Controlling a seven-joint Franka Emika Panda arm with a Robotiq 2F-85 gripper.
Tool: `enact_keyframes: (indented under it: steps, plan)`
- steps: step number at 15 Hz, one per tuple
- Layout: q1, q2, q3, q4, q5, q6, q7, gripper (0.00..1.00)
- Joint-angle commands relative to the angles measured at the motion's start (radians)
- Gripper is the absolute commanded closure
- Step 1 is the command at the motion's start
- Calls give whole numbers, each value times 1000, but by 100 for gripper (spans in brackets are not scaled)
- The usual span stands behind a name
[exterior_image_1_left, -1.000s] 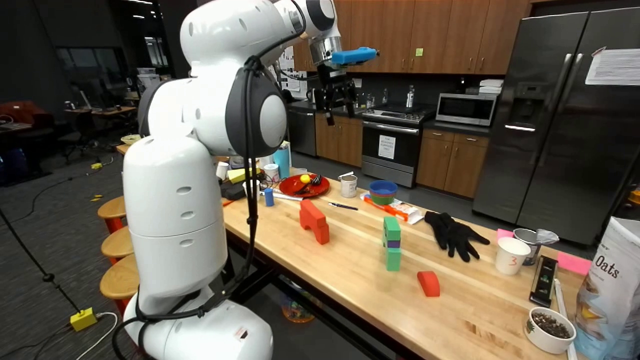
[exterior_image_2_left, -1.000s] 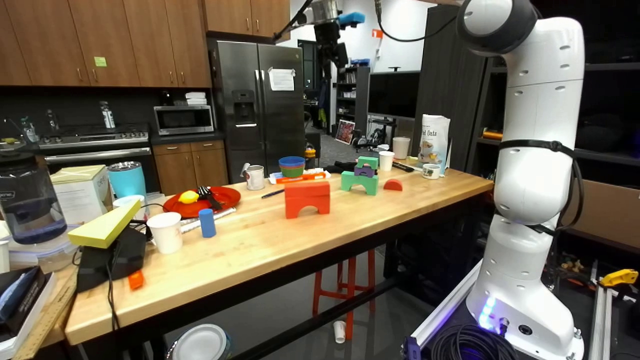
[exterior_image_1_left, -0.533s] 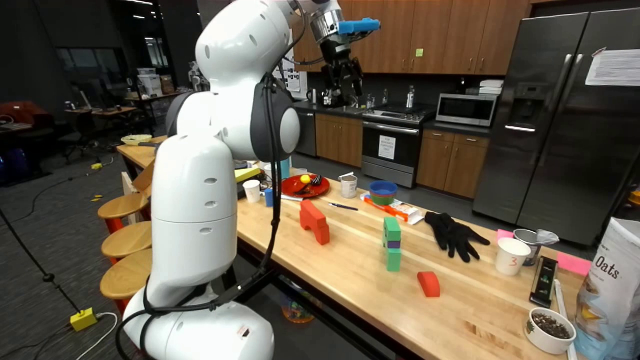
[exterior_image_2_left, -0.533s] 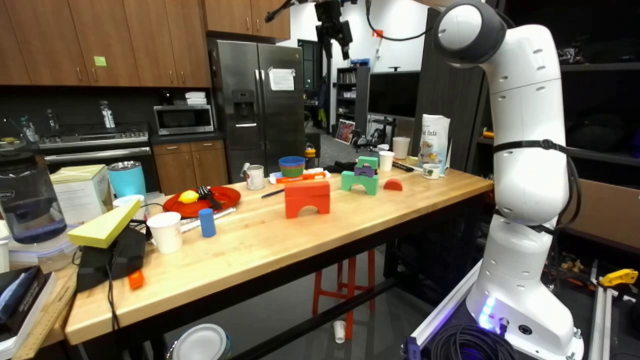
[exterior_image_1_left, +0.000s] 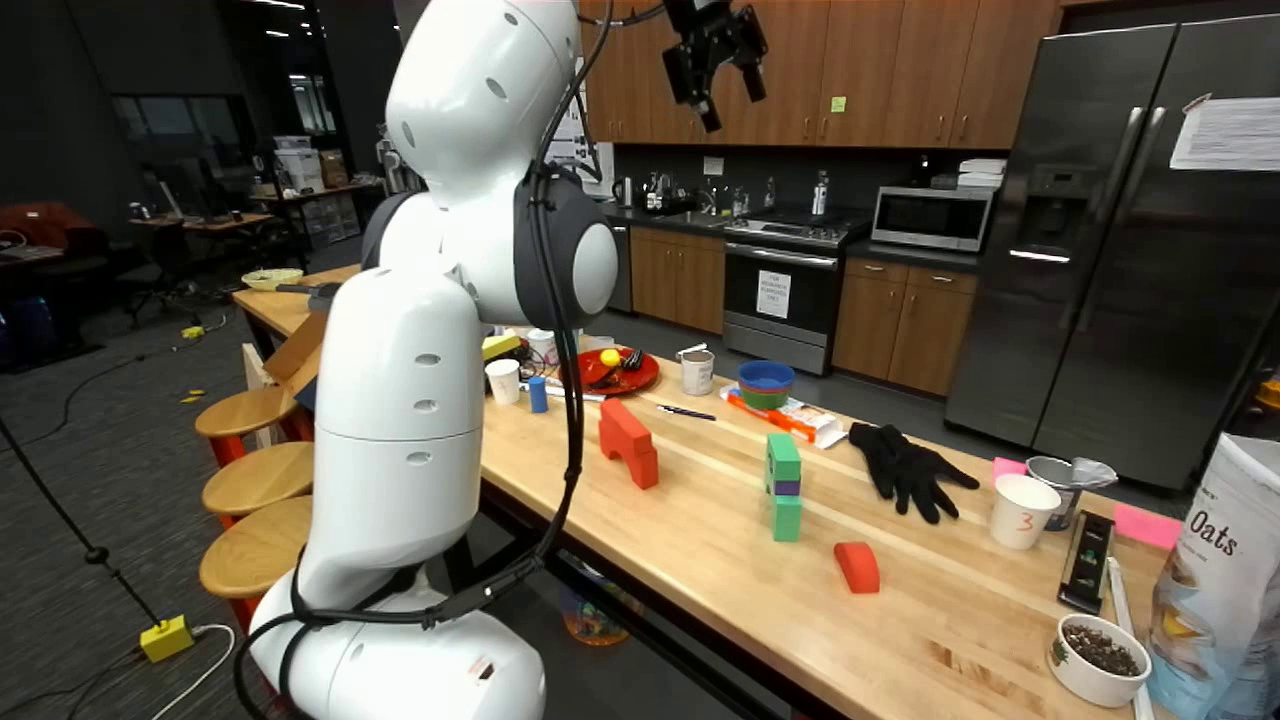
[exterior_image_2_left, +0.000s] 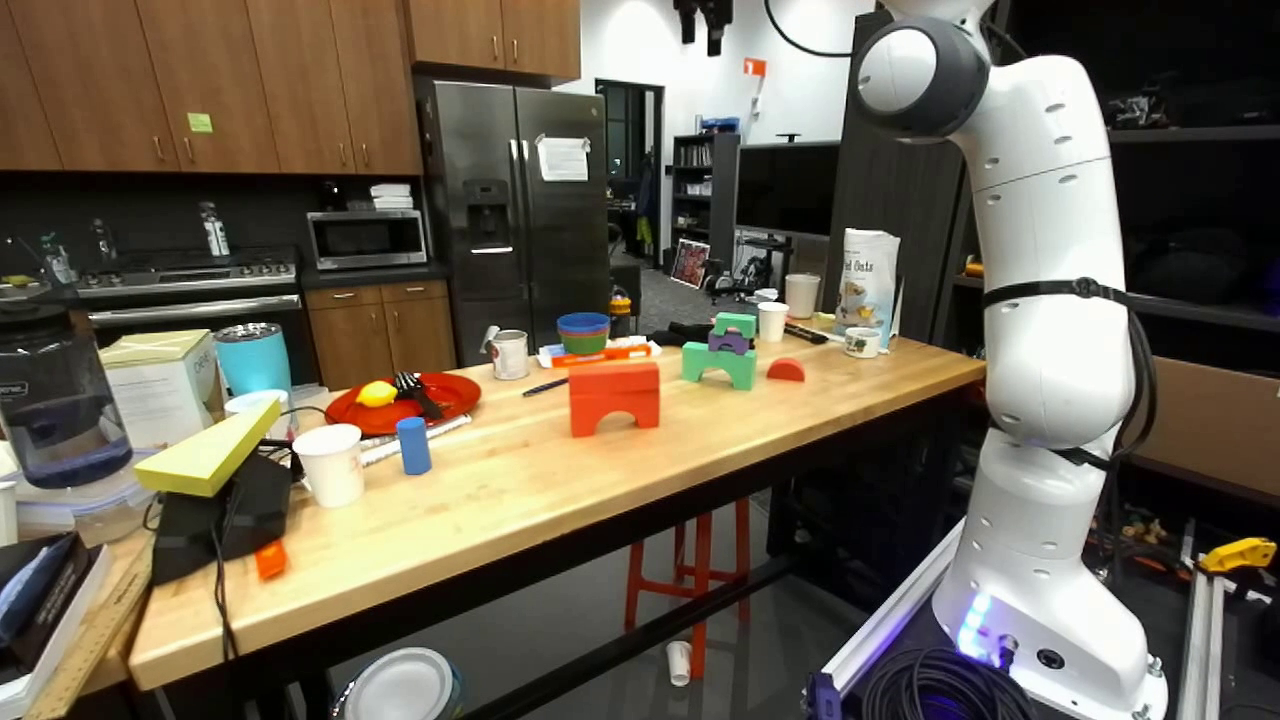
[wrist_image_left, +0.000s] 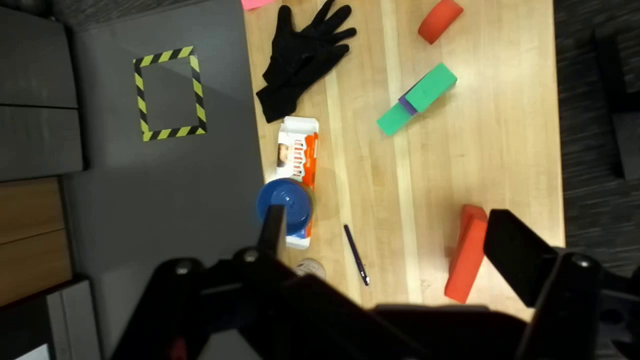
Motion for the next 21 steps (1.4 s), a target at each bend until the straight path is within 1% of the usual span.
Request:
enact_keyframes:
  steps: [1, 4, 5, 6, 8, 10, 11, 12, 13, 14, 15, 18, 20, 21]
  plan:
    - [-11, 59, -26, 166, 87, -45, 130, 0]
    - [-37, 92, -26, 225, 186, -63, 300, 0]
    - [-8, 86, -37, 221, 137, -79, 215, 0]
    - [-18, 46, -35, 143, 163, -39, 262, 0]
    - [-24, 62, -36, 158, 174, -38, 285, 0]
    - [-43, 77, -14, 149, 225, -51, 302, 0]
    - [-40, 80, -2, 137, 249, -58, 289, 0]
    - [-24, 105, 9, 162, 267, -81, 267, 0]
    - [-10, 83, 29, 103, 279, -79, 261, 0]
    - [8, 86, 37, 94, 282, -102, 245, 0]
    - [41, 142, 35, 188, 276, -172, 235, 0]
    - [119, 150, 39, 203, 255, -268, 263, 0]
    - [163, 104, 40, 128, 249, -265, 280, 0]
    - [186, 102, 40, 130, 243, -270, 286, 0]
